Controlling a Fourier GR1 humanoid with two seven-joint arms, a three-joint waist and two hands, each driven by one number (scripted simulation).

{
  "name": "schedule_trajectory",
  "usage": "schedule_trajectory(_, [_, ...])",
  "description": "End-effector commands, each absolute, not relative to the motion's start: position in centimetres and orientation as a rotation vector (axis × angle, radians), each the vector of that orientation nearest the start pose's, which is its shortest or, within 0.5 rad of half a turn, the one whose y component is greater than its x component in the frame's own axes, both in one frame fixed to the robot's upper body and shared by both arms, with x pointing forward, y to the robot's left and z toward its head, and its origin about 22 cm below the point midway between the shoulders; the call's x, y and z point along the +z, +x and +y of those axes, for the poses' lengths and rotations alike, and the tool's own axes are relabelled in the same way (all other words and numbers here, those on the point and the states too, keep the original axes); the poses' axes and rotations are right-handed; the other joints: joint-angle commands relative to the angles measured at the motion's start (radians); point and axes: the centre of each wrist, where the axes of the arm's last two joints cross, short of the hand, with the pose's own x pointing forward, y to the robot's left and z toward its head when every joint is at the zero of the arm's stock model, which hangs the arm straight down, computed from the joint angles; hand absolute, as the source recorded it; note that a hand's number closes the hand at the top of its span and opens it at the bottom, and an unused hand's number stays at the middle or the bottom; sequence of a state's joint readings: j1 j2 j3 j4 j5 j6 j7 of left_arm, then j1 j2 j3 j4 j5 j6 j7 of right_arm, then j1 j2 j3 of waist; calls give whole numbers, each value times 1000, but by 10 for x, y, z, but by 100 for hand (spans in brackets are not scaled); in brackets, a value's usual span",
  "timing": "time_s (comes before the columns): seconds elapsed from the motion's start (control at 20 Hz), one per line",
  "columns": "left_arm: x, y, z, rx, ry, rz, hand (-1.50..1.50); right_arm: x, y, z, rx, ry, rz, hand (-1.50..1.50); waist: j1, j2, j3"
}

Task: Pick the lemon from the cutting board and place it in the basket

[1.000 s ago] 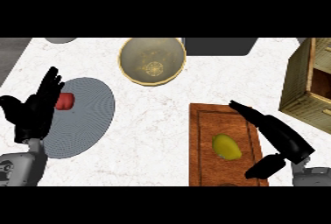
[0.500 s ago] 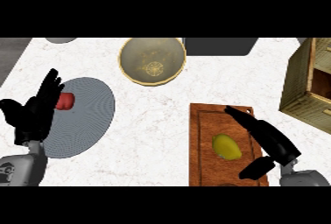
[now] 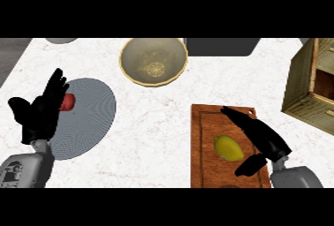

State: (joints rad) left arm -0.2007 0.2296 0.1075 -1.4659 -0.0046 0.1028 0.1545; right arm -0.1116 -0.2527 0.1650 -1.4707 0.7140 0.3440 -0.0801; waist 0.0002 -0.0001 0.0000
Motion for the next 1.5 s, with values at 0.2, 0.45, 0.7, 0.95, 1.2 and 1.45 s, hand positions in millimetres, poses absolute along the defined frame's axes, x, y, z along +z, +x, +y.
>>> schedule_trajectory(0.2, [51, 270, 299, -11, 277, -1515, 0, -26, 254, -228, 1188, -339, -1326, -150, 4, -1, 0])
schedule_trajectory(0.45, [32, 286, 294, -27, 286, -1513, 0, -17, 276, -248, 1200, -339, -1308, -150, 0, 1, 0])
schedule_trajectory(0.7, [50, 281, 290, -34, 306, -1519, 0, -34, 270, -241, 1271, -281, -1271, -150, 3, 0, 0])
schedule_trajectory(0.95, [53, 292, 300, -19, 315, -1502, 0, -38, 249, -219, 1431, -258, -1268, 150, -2, -1, 0])
schedule_trajectory(1.2, [39, 289, 288, -37, 296, -1516, 0, -51, 264, -222, 1380, -184, -1279, 150, 3, 1, 0])
schedule_trajectory(1.45, [54, 283, 294, -17, 286, -1534, 0, -54, 249, -220, 1352, -172, -1267, 150, 1, -1, 0])
